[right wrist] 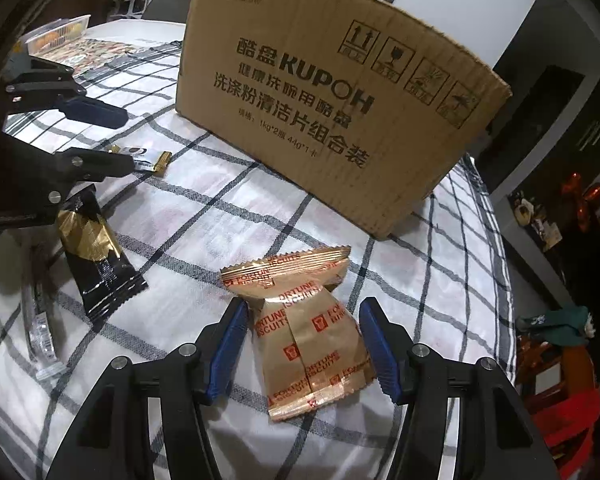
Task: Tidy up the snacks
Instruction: 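Grasp the white-and-gold bar with the left tool while the right tool grasps the Fortune Biscuits packet, then carry the white bar and biscuit packet over the box with both tools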
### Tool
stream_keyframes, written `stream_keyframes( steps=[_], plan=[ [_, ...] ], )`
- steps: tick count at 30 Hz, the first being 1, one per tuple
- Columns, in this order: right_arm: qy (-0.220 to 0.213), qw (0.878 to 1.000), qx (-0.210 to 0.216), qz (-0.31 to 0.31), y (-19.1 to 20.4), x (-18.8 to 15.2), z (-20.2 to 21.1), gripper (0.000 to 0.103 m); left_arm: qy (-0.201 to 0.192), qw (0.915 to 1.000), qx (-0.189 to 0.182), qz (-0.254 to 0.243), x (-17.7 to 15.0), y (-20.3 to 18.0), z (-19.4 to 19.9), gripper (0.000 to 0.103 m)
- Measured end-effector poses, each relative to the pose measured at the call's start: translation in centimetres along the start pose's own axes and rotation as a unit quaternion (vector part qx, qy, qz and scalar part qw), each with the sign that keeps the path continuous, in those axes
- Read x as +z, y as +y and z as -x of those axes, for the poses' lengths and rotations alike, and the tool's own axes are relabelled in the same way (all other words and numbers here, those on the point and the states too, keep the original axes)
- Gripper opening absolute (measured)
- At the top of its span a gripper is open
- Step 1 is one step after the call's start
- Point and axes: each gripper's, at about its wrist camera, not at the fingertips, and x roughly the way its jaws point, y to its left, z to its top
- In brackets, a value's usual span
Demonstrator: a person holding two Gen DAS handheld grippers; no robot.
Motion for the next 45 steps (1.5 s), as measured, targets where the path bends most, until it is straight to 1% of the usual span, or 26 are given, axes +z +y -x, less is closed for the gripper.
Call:
stream_keyframes(
  steps=[3,4,8,9,13,15,16,17,22,23,27,33,39,45],
  plan=[
    [0.003,1.0,0.006,-0.005,-0.1,0.3,-0.3,0.058,0.003,0.9999,-0.011,-0.001,0.1,0.2,-0.6,0.04],
    [0.004,1.0,0.007,-0.006,-0.2,0.3,-0.3,0.055,0.005,0.9999,-0.014,0.0,0.2,0.3,-0.8,0.04],
    [0.004,1.0,0.011,-0.016,-0.4,0.5,-0.5,0.053,0.015,0.9992,-0.036,0.014,0.2,0.7,-1.5,0.037],
    [0.004,1.0,0.011,-0.018,-0.5,0.6,-0.6,0.05,0.015,0.999,-0.038,0.015,0.3,0.8,-1.5,0.037],
    [0.002,1.0,0.015,-0.027,-0.6,0.7,-0.6,0.044,0.022,0.9971,-0.065,0.034,0.3,1.3,-1.9,0.028],
    [0.001,0.999,0.019,-0.035,-0.7,0.8,-0.6,0.042,0.023,0.9965,-0.071,0.039,0.3,1.4,-1.9,0.025],
    [0.0,0.999,0.019,-0.037,-0.8,0.8,-0.6,0.041,0.023,0.9964,-0.072,0.039,0.3,1.4,-1.8,0.021],
    [0.0,0.999,0.02,-0.039,-0.7,0.8,-0.6,0.04,0.022,0.9965,-0.071,0.038,0.3,1.3,-1.8,0.019],
    [-0.016,0.999,0.013,-0.049,-0.9,0.9,0.1,0.039,0.011,0.9968,-0.067,0.042,0.4,1.2,-1.1,0.019],
    [-0.02,0.998,0.016,-0.054,-1.0,0.9,0.3,0.039,0.006,0.9972,-0.061,0.042,0.5,1.1,-0.8,0.019],
    [-0.027,0.997,0.024,-0.075,-1.5,1.0,1.0,0.039,-0.001,0.9966,-0.06,0.056,0.8,1.2,0.4,0.019],
    [-0.042,0.994,0.029,-0.093,-2.1,1.0,2.7,0.039,-0.027,0.9962,-0.042,0.07,1.6,0.9,3.2,0.019],
    [-0.07,0.991,0.032,-0.108,-2.5,1.1,5.2,0.039,-0.048,0.9948,-0.038,0.081,1.9,0.5,6.1,0.019],
    [-0.097,0.986,0.037,-0.129,-3.1,1.4,7.4,0.039,-0.074,0.9913,-0.031,0.105,2.4,0.6,8.9,0.019]
  ],
)
